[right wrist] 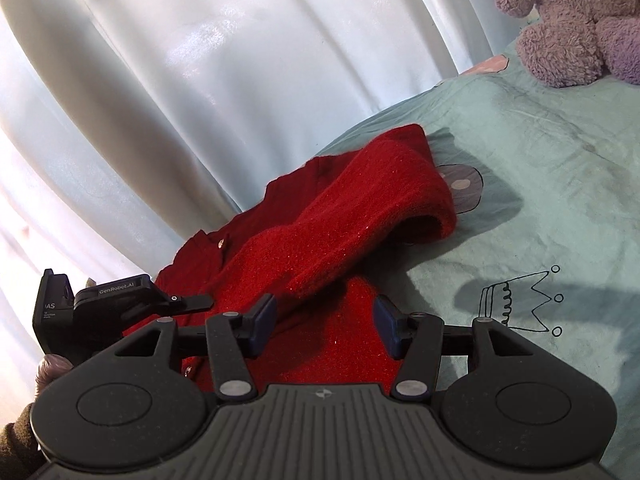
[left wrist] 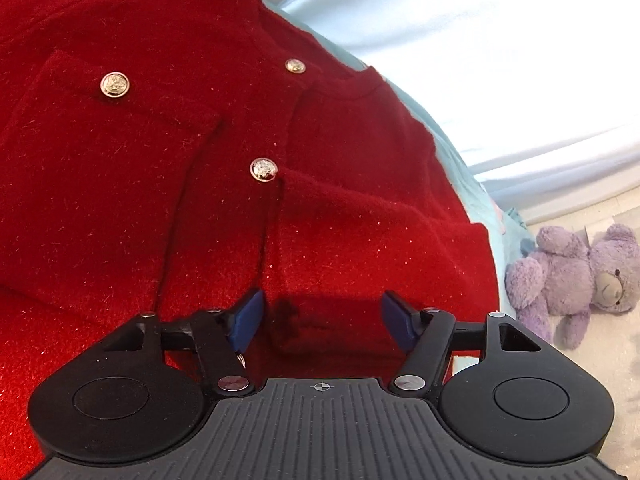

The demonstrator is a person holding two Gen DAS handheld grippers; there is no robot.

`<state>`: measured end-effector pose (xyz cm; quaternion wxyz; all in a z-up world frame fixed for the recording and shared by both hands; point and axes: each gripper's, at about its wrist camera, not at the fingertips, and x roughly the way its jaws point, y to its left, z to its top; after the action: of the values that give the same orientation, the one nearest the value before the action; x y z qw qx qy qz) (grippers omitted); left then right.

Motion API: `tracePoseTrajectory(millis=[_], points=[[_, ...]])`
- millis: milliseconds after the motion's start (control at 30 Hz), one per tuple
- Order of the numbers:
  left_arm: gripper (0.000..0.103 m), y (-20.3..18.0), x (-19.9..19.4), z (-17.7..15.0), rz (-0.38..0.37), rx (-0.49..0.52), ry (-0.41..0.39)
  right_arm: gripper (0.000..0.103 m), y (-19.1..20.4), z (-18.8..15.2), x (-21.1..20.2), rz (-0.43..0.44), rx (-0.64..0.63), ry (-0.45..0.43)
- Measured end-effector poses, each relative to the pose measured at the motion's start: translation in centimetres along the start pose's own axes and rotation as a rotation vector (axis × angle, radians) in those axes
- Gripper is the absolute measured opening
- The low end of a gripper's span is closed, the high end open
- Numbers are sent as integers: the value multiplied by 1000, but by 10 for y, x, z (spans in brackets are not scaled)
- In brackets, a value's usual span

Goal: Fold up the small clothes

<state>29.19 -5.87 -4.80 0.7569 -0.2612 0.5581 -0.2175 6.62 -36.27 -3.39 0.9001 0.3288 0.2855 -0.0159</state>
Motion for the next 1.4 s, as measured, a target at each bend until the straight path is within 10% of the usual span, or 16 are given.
tracePoseTrajectory(millis=[333,400,500,767,1133,1400], points=[[72,2,5,7,-31,-24,5,56,0,1,3,10,-1,6],[29,-1,9,9,-10,7,16,56,-2,2,4,12,10,5],[14,1,14,14,-1,-11,43,54,-2,3,4,28,13,-3],[12,-19,-55,29,-54,89,-135,49,1,8,7,36,2,-15],[13,54,-110,47,259,83,-287,49,3,19,26,89,40,10],[36,99,-84,50,163,-59,-266,49,-5,28,57,137,172,53]])
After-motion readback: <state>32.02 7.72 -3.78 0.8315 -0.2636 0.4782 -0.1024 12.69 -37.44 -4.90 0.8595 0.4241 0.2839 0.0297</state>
